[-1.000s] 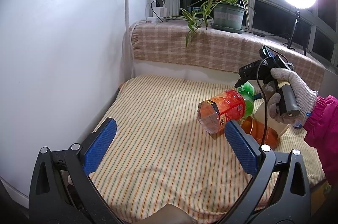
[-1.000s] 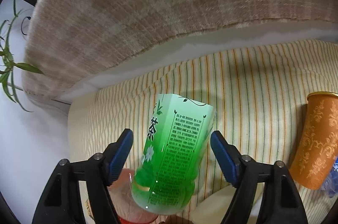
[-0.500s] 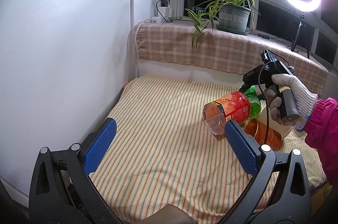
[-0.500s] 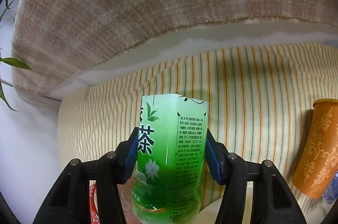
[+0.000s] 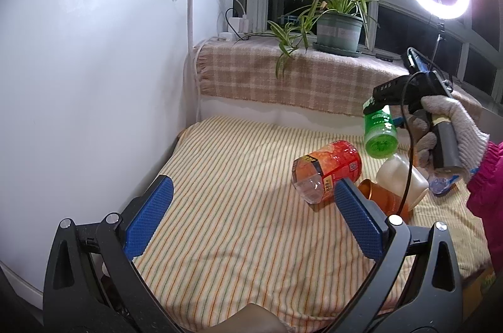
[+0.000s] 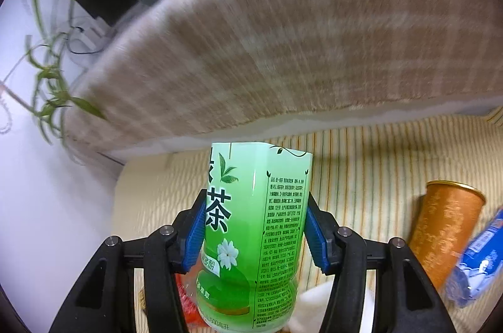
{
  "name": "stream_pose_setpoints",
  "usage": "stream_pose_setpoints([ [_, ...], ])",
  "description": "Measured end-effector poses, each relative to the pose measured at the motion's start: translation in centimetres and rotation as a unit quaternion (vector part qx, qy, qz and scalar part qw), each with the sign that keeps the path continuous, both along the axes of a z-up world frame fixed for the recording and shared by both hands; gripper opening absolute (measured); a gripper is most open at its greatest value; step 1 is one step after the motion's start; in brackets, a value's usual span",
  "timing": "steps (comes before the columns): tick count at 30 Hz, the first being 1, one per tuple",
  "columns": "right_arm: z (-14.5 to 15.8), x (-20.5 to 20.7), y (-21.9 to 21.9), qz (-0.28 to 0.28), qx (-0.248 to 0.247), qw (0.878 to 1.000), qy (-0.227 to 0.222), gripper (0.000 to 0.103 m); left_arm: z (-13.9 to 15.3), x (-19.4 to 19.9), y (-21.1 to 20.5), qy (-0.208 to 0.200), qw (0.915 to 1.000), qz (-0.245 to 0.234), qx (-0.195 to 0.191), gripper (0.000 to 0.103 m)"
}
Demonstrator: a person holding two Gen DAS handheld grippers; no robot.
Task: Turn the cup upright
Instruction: 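Lift the green tea bottle off the bedspread with the right gripper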
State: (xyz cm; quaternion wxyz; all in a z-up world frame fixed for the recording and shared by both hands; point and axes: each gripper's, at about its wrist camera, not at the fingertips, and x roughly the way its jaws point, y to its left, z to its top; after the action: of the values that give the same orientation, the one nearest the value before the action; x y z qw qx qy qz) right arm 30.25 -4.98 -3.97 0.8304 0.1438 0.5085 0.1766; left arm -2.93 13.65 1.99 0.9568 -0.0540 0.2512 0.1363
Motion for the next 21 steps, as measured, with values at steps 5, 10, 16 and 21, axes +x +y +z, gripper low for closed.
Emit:
stream_pose_setpoints([
  [5, 2.2, -2.7, -2.0, 0.021, 0.015, 0.999, -0.023, 0.058, 0.2, 0.0, -0.9, -0.004, 0.9999, -0.011, -0.001, 0.103],
  [10, 3.9, -6.3, -4.4, 0.041, 0.033, 0.998, -0.034, 0.058, 0.3, 0.2, -2.3, -0.005, 0.9996, -0.027, -0.003, 0.103],
  [16, 4.6, -11.5, -9.0, 0.053, 0.033, 0.998, -0.033, 0.058, 0.3, 0.6, -3.9, -0.006, 0.9987, -0.050, -0.006, 0.103],
  [21, 3.2, -15.3, -12.8, 0.047, 0.027, 0.998, -0.019, 0.058, -0.1, 1.2, -5.6, 0.000, 0.9972, -0.073, -0.015, 0.103],
])
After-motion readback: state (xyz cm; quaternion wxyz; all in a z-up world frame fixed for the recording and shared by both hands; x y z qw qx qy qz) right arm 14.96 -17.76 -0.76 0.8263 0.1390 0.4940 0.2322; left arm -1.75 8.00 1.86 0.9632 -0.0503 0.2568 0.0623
